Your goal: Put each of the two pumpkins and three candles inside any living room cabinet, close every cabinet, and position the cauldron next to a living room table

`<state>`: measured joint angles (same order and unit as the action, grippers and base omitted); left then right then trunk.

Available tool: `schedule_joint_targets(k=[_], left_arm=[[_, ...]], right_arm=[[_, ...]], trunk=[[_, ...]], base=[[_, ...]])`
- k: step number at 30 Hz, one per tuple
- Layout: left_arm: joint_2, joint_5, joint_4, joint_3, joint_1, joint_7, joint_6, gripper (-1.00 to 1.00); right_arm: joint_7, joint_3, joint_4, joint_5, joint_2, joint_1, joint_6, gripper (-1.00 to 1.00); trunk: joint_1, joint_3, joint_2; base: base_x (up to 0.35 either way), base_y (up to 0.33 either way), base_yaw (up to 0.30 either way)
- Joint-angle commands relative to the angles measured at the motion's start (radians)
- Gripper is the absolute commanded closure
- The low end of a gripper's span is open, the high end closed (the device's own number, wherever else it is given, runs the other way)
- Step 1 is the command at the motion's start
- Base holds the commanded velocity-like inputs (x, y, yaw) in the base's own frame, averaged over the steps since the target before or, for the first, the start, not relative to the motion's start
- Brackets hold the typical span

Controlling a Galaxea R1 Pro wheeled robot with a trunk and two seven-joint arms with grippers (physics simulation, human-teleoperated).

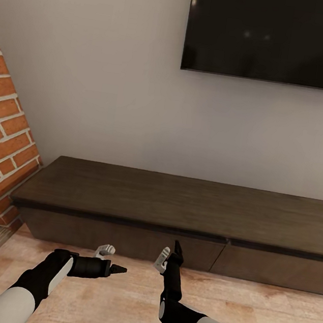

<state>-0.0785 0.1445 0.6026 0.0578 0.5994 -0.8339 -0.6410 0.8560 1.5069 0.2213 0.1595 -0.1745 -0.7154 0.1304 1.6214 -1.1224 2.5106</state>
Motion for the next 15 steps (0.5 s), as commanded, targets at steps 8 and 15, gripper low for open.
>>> schedule_joint_targets(k=[8, 15], left_arm=[[-0.001, 0.010, 0.000, 0.005, 0.000, 0.003, -0.008, -1.00], [-0.001, 0.010, 0.000, 0.004, 0.000, 0.002, -0.008, -1.00]], right_arm=[[0.005, 0.009, 0.002, 0.007, 0.000, -0.001, 0.008, -1.00], [0.004, 0.009, 0.003, 0.007, 0.000, -0.001, 0.008, -1.00]], trunk=[[0.000, -0.001, 0.000], [0.000, -0.001, 0.000]], base=[[0.000, 0.000, 0.000], [0.000, 0.000, 0.000]])
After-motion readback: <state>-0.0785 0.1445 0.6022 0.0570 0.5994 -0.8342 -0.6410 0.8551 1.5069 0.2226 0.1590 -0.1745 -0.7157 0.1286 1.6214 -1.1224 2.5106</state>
